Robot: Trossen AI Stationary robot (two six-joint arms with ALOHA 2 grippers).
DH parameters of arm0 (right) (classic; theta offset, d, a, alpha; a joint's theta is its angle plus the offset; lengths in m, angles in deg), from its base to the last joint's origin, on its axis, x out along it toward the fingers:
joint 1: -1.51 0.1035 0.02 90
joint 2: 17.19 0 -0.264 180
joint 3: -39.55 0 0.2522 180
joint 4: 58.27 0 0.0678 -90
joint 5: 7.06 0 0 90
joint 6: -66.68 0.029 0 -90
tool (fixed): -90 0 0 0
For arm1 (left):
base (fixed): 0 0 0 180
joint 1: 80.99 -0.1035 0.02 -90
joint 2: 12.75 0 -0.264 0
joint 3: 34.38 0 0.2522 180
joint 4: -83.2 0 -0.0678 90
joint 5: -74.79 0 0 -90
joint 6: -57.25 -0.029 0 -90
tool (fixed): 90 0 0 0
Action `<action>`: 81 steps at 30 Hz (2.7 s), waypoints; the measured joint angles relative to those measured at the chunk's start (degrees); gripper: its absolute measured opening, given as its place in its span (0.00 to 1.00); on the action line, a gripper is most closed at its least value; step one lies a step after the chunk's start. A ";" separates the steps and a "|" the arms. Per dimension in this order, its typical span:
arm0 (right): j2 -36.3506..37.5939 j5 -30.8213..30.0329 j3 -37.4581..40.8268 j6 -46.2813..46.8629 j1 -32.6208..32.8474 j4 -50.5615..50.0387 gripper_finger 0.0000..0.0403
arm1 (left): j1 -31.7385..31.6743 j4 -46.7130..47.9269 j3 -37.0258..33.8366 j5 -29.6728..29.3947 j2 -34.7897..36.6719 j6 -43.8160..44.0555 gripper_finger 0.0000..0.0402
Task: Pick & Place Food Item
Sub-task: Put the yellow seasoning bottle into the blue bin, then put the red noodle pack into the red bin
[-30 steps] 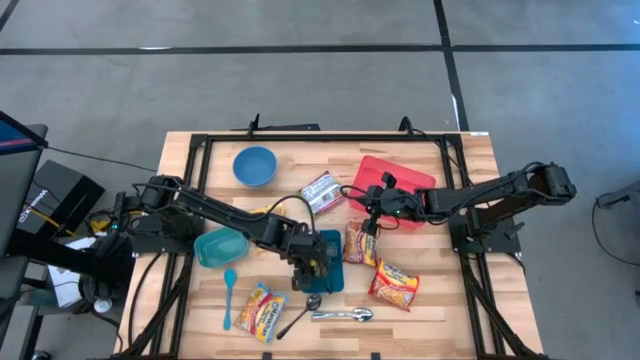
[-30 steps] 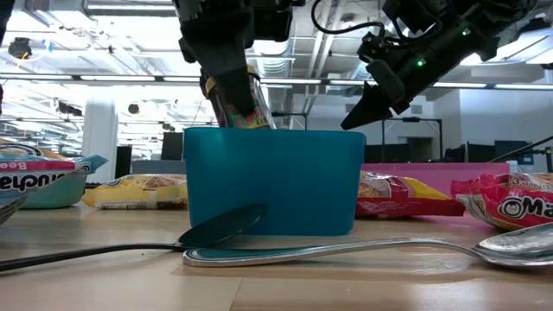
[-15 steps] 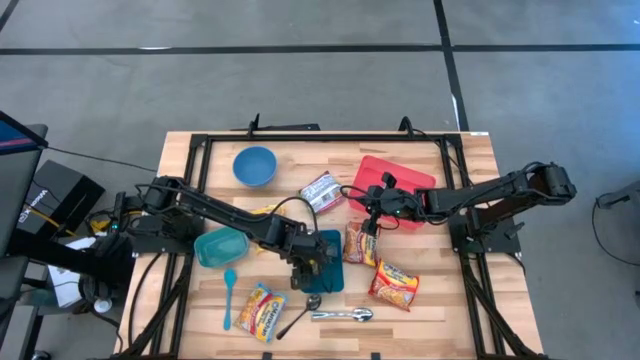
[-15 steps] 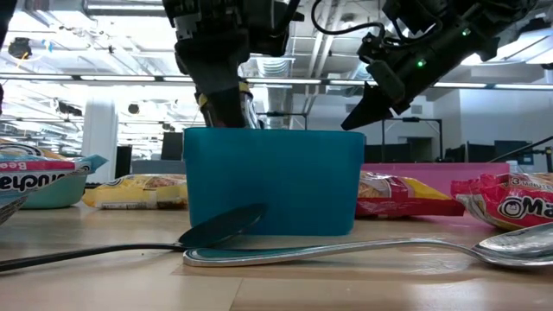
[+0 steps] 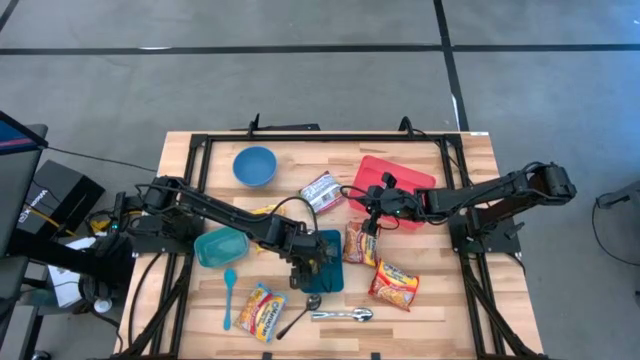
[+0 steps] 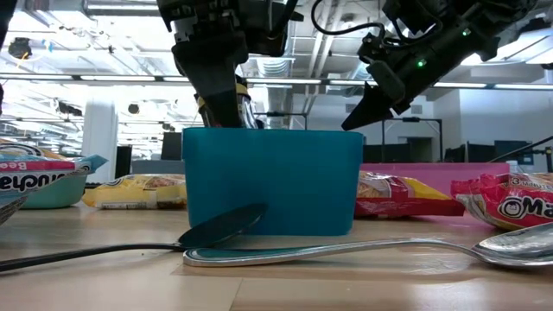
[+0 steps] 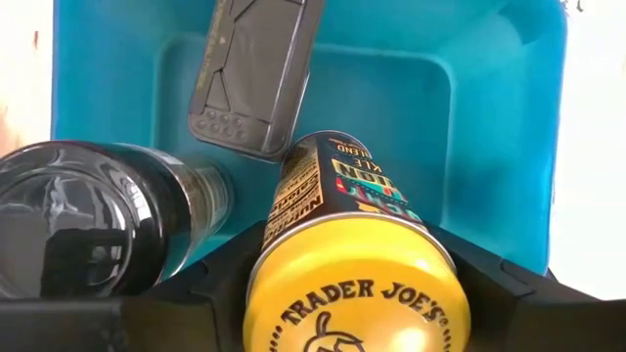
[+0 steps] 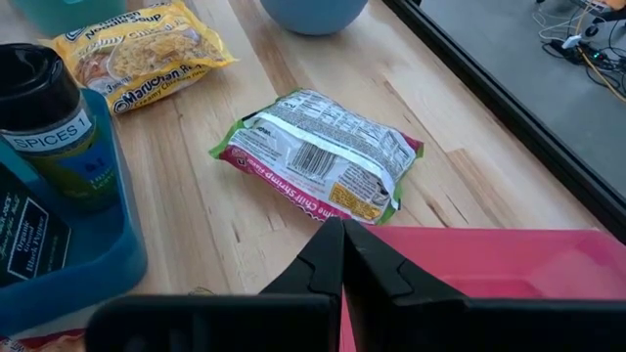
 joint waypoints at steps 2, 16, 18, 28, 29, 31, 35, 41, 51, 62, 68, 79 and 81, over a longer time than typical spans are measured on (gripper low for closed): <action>0.00 0.00 0.00 0.00 0.00 0.00 0.00 | 0.00 -0.04 0.00 -0.01 0.00 0.00 0.58; 0.00 0.00 0.00 0.02 0.02 -0.01 0.00 | 0.00 -0.73 0.00 -0.03 0.00 0.02 0.61; 0.00 0.00 0.00 0.02 0.01 0.00 0.00 | 0.00 -1.28 0.00 -0.03 0.00 0.02 0.62; 0.00 0.00 0.00 0.02 0.02 -0.02 0.00 | 0.00 -2.00 0.00 -0.01 0.00 -0.27 0.72; 0.00 0.01 0.00 0.02 0.00 -0.01 0.00 | 0.00 -2.09 0.00 -0.02 0.03 -0.84 0.72; 0.00 0.00 0.00 0.02 0.02 0.00 0.00 | 0.00 -2.07 0.00 -0.02 0.13 -1.47 0.72; 0.00 0.00 0.00 0.02 0.01 -0.07 0.00 | 0.00 -2.19 0.00 -0.01 0.83 -1.44 0.72; 0.00 0.00 0.00 0.00 0.02 -0.52 0.00 | 0.00 -2.45 -0.02 0.11 1.72 -1.44 0.72; 0.00 0.02 0.00 0.09 0.02 -0.74 0.00 | 0.00 -3.48 -0.04 0.08 5.72 -1.78 0.72; 0.00 0.02 0.00 0.13 0.02 -1.13 0.00 | 0.02 -3.36 -0.02 -1.99 14.13 -1.90 0.72; 0.00 0.02 0.00 0.12 0.09 -1.35 0.00 | 0.16 -1.80 -0.36 -5.02 18.78 -1.92 0.72; 0.00 0.29 0.00 0.11 0.09 -3.23 0.00 | 0.22 -5.93 -13.62 -12.65 30.96 -1.18 0.72; 0.00 1.17 0.00 0.13 0.09 -3.23 0.00 | 0.22 -9.56 -16.93 -13.19 33.21 -1.16 0.72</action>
